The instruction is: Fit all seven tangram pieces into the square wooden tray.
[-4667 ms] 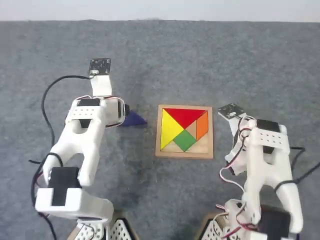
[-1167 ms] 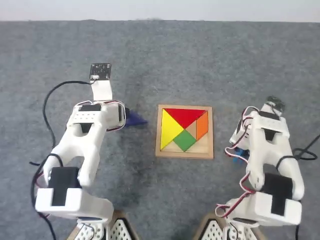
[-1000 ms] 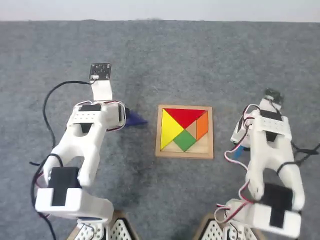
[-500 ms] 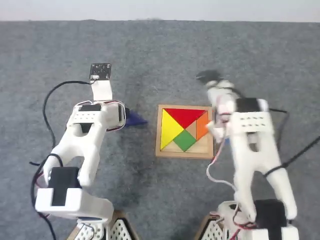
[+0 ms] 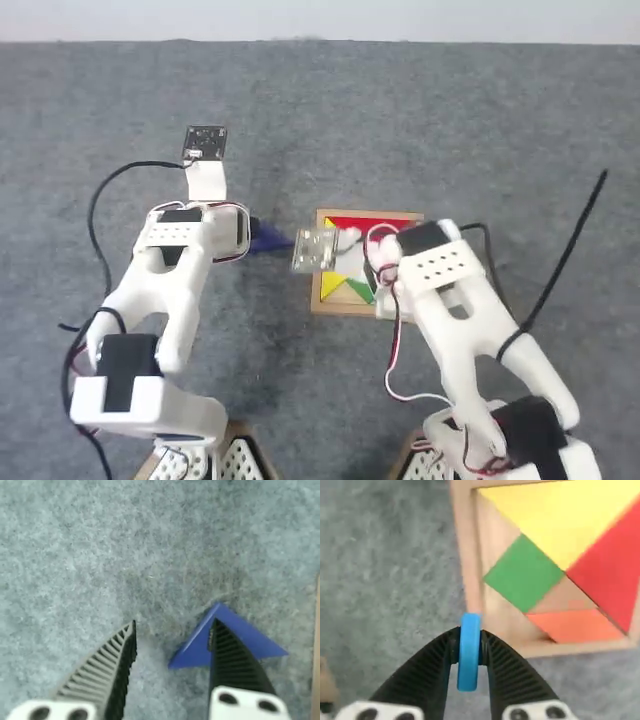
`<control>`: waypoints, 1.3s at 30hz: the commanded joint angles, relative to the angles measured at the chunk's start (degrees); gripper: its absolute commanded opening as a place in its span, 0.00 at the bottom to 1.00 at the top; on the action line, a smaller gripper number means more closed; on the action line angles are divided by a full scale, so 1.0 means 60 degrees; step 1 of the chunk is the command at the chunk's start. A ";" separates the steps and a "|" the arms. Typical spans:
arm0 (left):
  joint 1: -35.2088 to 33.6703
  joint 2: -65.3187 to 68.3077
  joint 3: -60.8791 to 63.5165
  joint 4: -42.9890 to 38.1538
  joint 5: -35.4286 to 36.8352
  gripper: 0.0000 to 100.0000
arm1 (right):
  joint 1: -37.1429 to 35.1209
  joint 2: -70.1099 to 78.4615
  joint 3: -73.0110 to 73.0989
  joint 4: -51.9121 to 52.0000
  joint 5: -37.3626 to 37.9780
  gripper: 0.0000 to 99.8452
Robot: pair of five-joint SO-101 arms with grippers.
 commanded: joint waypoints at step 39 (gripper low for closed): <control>0.0440 -0.0440 -0.0110 -0.0220 -0.0147 0.22 | 0.0886 -0.0667 0.0894 -0.2659 0.1670 0.13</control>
